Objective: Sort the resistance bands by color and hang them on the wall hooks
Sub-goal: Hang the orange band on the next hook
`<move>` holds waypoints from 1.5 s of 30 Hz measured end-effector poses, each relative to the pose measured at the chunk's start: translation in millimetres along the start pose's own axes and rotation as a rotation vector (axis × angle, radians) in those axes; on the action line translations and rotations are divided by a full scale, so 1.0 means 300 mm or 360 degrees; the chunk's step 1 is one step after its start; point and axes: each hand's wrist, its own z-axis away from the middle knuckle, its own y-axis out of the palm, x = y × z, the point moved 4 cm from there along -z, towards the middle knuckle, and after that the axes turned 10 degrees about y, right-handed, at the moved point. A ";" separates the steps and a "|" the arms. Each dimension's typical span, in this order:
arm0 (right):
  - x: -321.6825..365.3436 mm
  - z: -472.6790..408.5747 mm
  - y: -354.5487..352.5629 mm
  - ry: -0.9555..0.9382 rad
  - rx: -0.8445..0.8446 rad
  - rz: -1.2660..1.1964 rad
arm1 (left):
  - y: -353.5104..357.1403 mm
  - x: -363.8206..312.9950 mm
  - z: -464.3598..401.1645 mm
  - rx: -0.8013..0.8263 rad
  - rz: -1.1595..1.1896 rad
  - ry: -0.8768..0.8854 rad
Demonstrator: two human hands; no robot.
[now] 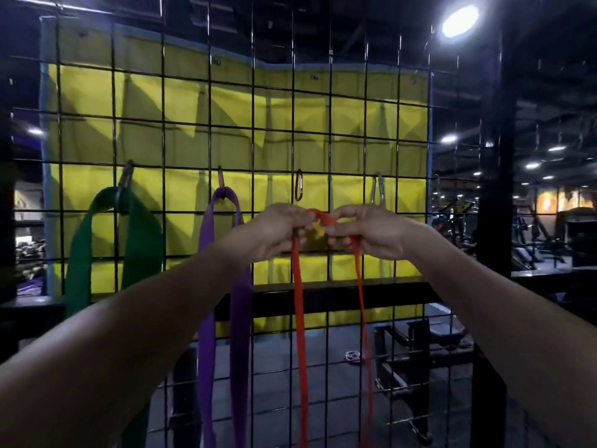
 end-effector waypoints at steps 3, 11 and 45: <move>-0.054 -0.017 -0.006 -0.0003 0.0061 -0.0038 | -0.063 -0.023 -0.014 -0.0206 -0.0068 0.0102; 0.072 -0.059 -0.038 -0.0480 -0.0408 0.0301 | -0.058 -0.057 -0.045 -0.0122 -0.0705 0.0162; 0.207 -0.243 0.020 -0.0190 -0.0484 -0.0258 | -0.117 -0.133 -0.127 -0.0379 -0.0070 0.0366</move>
